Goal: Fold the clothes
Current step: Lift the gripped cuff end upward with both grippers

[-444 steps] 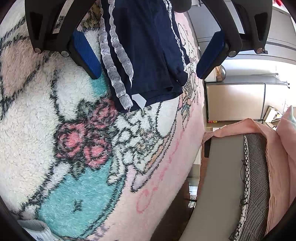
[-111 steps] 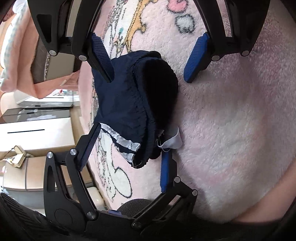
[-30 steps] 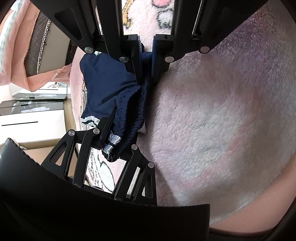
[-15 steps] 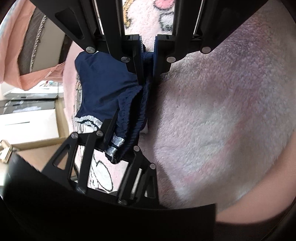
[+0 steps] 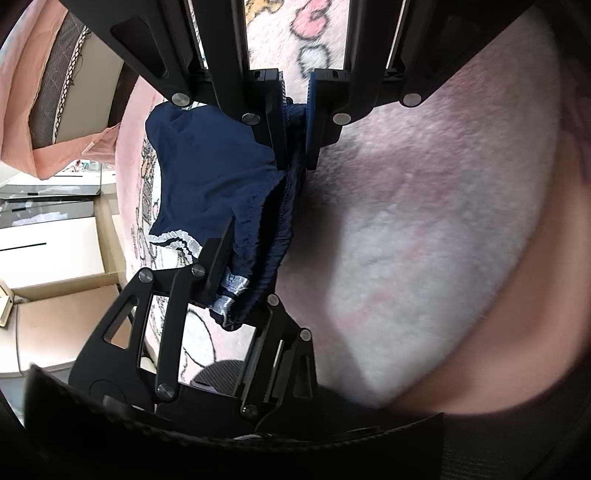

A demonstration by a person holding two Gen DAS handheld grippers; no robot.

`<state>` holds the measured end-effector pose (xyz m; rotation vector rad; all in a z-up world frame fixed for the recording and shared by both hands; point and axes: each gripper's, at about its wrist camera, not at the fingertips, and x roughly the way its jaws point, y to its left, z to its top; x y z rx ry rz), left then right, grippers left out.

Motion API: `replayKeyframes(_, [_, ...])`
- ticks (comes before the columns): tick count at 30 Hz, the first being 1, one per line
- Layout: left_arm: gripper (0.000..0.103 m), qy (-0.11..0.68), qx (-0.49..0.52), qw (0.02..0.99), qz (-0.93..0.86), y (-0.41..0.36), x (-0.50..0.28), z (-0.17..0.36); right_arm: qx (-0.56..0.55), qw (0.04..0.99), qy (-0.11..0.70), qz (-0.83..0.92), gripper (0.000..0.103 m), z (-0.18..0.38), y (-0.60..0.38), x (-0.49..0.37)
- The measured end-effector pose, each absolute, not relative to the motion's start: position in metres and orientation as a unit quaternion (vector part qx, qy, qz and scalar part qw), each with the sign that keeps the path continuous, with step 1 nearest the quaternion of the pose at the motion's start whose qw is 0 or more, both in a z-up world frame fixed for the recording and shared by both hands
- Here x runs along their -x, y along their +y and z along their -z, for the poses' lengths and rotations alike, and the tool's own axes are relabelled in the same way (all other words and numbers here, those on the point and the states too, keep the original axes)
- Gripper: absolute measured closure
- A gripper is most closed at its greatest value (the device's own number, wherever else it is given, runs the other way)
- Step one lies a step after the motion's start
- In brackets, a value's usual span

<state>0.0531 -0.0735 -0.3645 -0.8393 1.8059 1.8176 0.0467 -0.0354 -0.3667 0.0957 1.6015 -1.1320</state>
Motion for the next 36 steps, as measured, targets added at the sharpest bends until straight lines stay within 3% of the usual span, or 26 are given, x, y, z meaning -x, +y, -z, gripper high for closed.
replayKeyframes(22, [0.089,0.654,0.306,0.263,-0.640,-0.054,-0.092,0.330,-0.071,0.576,0.684,0.441,0.097,0.319,-0.026,-0.072])
replayKeyframes(36, [0.089,0.516,0.366,0.285,-0.720,-0.067,-0.071,0.294,-0.134,0.598,0.644,0.457,0.097,0.292,-0.041,-0.036])
